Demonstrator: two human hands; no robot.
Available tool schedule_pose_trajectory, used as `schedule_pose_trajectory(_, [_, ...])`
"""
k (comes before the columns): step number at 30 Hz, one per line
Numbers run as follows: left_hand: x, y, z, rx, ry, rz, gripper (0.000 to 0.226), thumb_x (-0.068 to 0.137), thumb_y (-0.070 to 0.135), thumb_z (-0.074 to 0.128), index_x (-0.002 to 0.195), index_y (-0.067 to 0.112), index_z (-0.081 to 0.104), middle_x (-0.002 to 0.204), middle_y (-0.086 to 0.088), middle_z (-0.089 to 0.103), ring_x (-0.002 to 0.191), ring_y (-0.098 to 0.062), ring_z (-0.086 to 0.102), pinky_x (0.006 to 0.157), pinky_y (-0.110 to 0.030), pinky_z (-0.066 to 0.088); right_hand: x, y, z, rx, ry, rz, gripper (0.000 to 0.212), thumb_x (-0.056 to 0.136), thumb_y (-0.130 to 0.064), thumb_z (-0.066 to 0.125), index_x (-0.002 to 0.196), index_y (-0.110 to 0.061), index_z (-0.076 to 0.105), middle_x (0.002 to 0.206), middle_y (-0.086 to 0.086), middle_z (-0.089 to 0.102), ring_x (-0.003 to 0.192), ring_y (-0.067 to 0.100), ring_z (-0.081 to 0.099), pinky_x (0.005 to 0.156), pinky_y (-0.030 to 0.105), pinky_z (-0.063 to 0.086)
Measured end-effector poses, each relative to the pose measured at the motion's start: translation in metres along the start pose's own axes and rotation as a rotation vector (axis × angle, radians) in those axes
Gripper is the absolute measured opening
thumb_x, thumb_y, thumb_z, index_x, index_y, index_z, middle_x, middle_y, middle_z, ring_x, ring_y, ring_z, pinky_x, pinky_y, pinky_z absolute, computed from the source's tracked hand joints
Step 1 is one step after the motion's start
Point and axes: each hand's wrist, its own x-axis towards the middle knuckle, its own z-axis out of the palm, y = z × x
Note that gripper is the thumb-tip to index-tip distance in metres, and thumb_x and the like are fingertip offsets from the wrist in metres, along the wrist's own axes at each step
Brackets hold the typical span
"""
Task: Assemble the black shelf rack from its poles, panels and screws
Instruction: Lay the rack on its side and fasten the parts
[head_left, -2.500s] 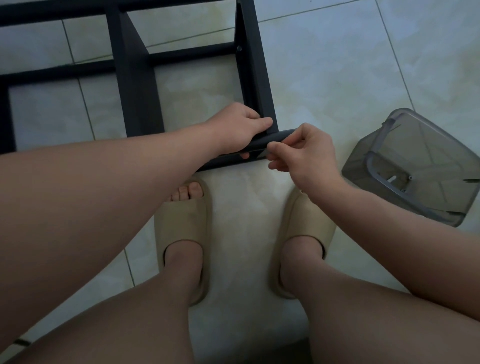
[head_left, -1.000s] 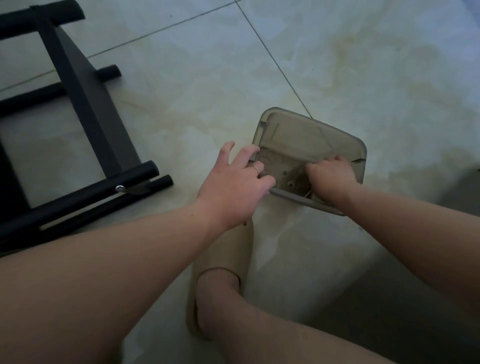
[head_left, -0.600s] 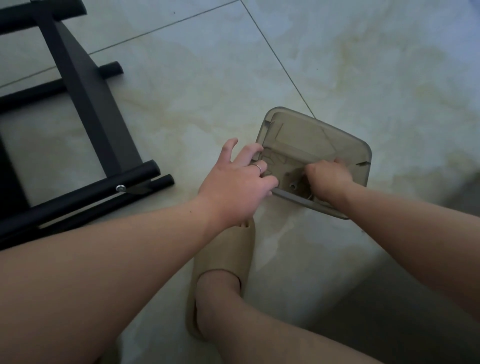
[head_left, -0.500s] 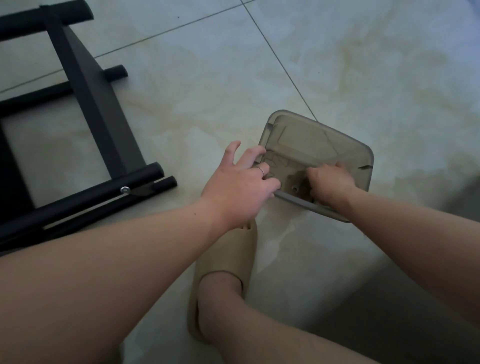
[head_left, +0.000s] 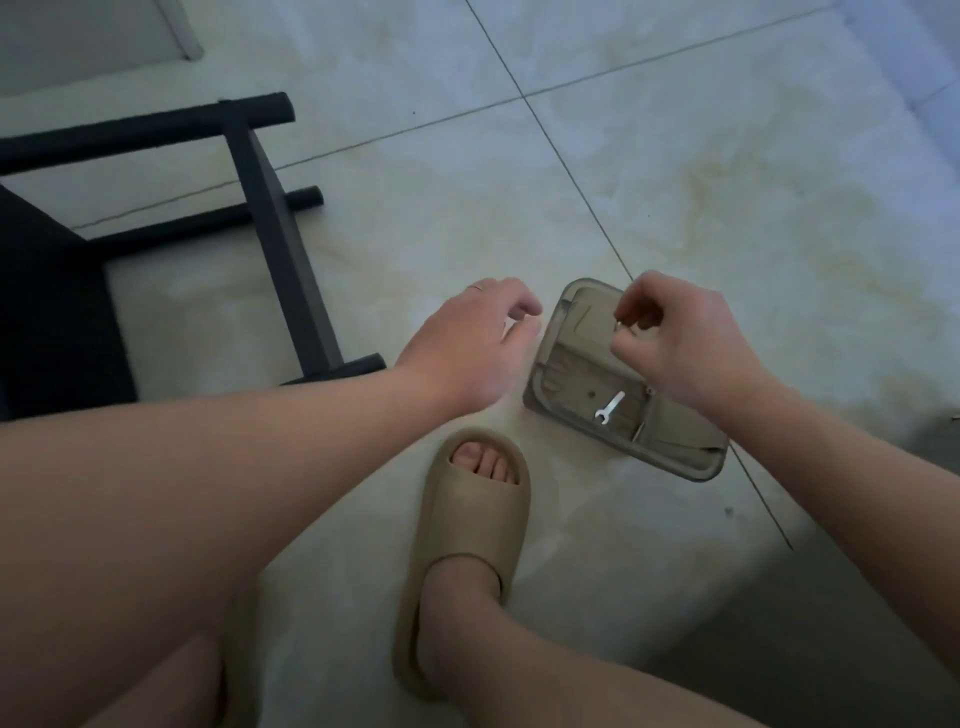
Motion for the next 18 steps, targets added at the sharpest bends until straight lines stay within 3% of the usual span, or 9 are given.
schedule_pose_trajectory(4, [0.004,0.009,-0.050,-0.779,-0.004,-0.608,0.036,0.104,0.041,0.045,0.101,0.013,0.067,0.103,-0.008,0.073,0.084,-0.023,0.070,0.073,-0.033,0.054,0.007,-0.083,-0.014,0.139,0.019,-0.249,0.014,0.080,-0.003,0.070,0.088,-0.013,0.065,0.084,-0.001,0.068,0.081,0.010,0.059,0.076,0.018,0.046])
schedule_pose_trajectory(7, [-0.007,-0.002,-0.086,-1.095,-0.111,-0.691,0.056,0.105,0.053,0.037,0.109,0.006,0.068,0.101,-0.011,0.076,0.082,-0.024,0.075,0.071,-0.034,0.057,0.012,-0.136,-0.010,0.130,-0.025,-0.419,0.014,0.080,0.000,0.070,0.088,-0.010,0.064,0.084,0.001,0.066,0.083,0.018,0.060,0.078,0.029,0.048])
schedule_pose_trajectory(10, [-0.021,-0.018,-0.112,-1.213,-0.179,-0.676,0.066,0.104,0.057,0.034,0.112,0.000,0.068,0.098,-0.010,0.074,0.070,-0.022,0.073,0.067,-0.032,0.058,0.016,-0.176,0.008,0.103,-0.079,-0.506,0.014,0.079,0.003,0.067,0.088,-0.008,0.064,0.083,0.002,0.062,0.083,0.023,0.057,0.078,0.038,0.048])
schedule_pose_trajectory(13, [-0.034,-0.036,-0.130,-1.287,-0.203,-0.655,0.070,0.104,0.055,0.032,0.088,0.003,0.075,0.085,-0.010,0.073,0.065,-0.020,0.071,0.063,-0.029,0.057,0.018,-0.202,0.034,0.075,-0.158,-0.544,0.015,0.077,0.004,0.064,0.088,-0.005,0.066,0.083,0.003,0.061,0.081,0.025,0.056,0.077,0.043,0.049])
schedule_pose_trajectory(18, [-0.051,-0.078,-0.149,-1.202,0.023,-0.763,0.052,0.107,0.040,0.038,0.083,0.005,0.069,0.069,-0.007,0.070,0.058,-0.015,0.065,0.060,-0.027,0.052,0.025,-0.215,0.067,0.105,-0.152,-0.488,0.011,0.084,-0.014,0.064,0.095,-0.013,0.067,0.091,-0.003,0.066,0.086,0.009,0.058,0.081,0.023,0.047])
